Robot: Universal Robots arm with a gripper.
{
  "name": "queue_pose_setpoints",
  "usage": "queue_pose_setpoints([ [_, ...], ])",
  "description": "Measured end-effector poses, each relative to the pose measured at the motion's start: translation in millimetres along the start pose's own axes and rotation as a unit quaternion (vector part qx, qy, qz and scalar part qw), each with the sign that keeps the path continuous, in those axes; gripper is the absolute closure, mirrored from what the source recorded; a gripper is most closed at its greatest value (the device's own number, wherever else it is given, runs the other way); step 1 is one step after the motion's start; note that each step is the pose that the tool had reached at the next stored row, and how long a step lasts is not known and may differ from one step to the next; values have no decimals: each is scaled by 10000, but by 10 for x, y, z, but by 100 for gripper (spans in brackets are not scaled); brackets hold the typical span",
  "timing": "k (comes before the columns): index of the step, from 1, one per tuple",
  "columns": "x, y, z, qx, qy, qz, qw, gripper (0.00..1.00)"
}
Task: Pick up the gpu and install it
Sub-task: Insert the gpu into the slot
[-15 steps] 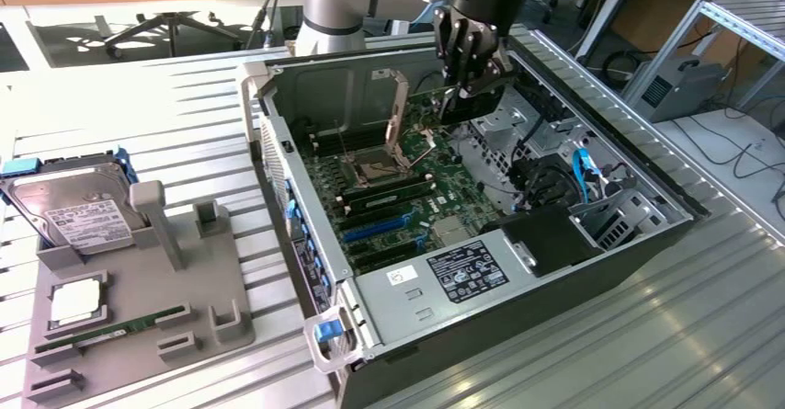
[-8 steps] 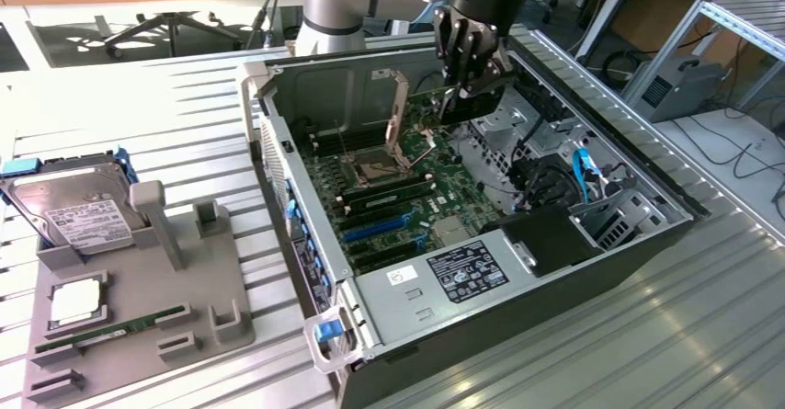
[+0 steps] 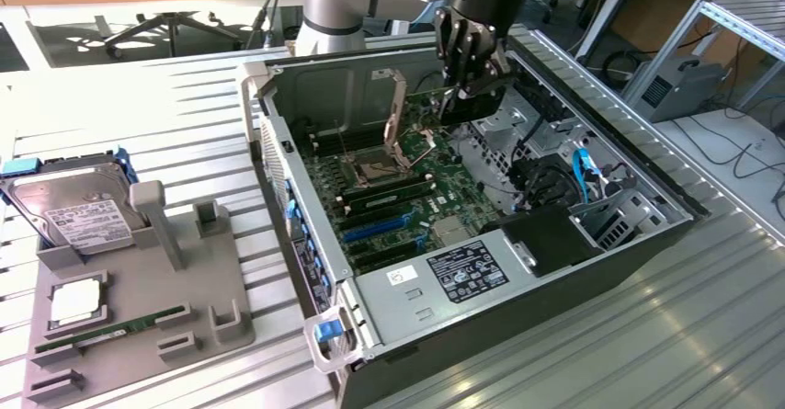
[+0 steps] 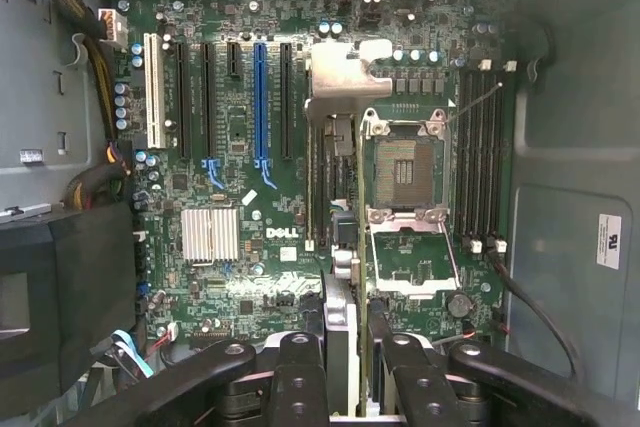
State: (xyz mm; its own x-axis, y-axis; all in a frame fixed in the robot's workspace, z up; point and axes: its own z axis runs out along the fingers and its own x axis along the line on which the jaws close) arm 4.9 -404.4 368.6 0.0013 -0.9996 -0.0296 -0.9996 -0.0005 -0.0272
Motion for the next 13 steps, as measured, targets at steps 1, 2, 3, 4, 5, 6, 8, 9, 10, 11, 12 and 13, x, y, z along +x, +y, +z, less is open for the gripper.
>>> queue_pose_setpoints([
  [1, 0, 0, 3, -34, -2, 1, 10000, 73],
  [2, 0, 0, 3, -78, -1, 2, 10000, 73],
  [3, 0, 0, 4, -128, 0, 3, 9999, 73],
  [4, 0, 0, 4, -156, 0, 4, 9999, 73],
  [5, 0, 1, 3, -161, 1, 4, 9999, 73],
  [6, 0, 0, 3, -161, 0, 5, 9999, 73],
  [8, 0, 1, 4, -161, 0, 5, 9999, 73],
  [9, 0, 0, 4, -161, 0, 8, 9999, 73],
  [10, 0, 0, 5, -161, 0, 22, 9999, 73],
  [11, 0, 0, 5, -160, 0, 59, 9999, 73],
  [12, 0, 0, 6, -157, 2, 168, 9997, 73],
  [13, 0, 0, 6, -155, 2, 200, 9997, 73],
])
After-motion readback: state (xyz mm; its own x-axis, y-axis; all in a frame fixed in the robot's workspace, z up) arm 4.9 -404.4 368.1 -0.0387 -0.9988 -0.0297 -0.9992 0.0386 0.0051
